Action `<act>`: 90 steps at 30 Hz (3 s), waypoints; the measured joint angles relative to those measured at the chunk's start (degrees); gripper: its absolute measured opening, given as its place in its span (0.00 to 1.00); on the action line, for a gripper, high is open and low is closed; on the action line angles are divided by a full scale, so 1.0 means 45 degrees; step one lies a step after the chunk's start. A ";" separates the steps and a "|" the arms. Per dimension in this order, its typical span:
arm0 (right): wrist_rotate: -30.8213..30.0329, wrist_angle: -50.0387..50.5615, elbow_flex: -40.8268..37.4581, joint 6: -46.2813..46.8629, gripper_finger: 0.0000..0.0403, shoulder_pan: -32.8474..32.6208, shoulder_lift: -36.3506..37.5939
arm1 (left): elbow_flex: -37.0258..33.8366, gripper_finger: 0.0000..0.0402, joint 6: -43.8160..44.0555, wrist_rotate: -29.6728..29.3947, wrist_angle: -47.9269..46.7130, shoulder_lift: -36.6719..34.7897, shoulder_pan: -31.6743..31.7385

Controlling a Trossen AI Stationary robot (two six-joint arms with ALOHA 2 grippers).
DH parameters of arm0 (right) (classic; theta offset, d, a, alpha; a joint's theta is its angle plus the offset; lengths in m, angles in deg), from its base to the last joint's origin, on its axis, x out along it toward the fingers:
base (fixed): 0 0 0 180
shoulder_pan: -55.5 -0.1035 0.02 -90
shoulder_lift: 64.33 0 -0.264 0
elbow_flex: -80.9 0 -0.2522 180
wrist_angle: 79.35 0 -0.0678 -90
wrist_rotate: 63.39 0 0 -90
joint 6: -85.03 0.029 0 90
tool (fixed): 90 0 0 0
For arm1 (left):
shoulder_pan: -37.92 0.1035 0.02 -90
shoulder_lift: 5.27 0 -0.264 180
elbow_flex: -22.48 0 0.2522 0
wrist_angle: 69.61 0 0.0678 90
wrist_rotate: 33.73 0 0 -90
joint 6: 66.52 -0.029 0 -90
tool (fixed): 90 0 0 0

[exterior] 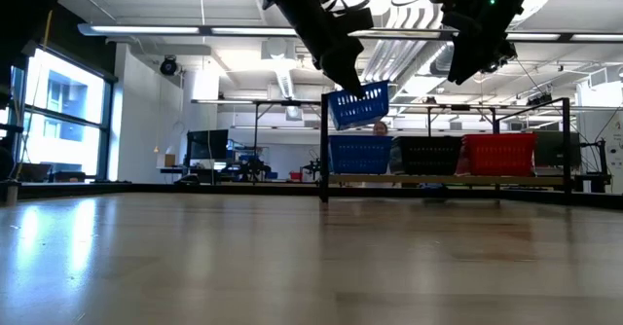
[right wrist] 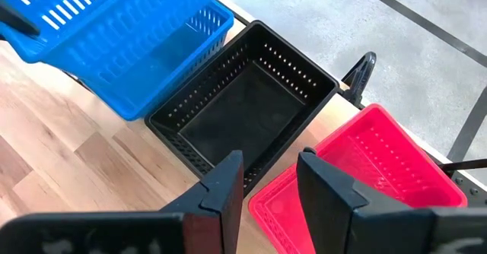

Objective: Stack baskets on shelf by color
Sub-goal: Stack the blue bin on top of the other blue bin on the shelf

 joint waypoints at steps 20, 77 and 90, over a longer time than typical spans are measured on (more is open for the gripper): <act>-0.0010 0.0000 0.0000 0.0001 0.27 0.0004 0.0000 | -0.0049 0.01 -0.0427 -0.1025 0.0343 0.0257 -0.0647; 0.0002 0.0010 0.0000 -0.0330 0.27 -0.0001 0.0000 | 0.0005 0.24 0.0338 -0.0522 0.0687 0.0439 0.0020; 0.0005 0.0072 0.0000 -0.0330 0.27 0.0003 0.0000 | 0.0005 0.16 0.0002 -0.0420 0.0397 0.0461 -0.0232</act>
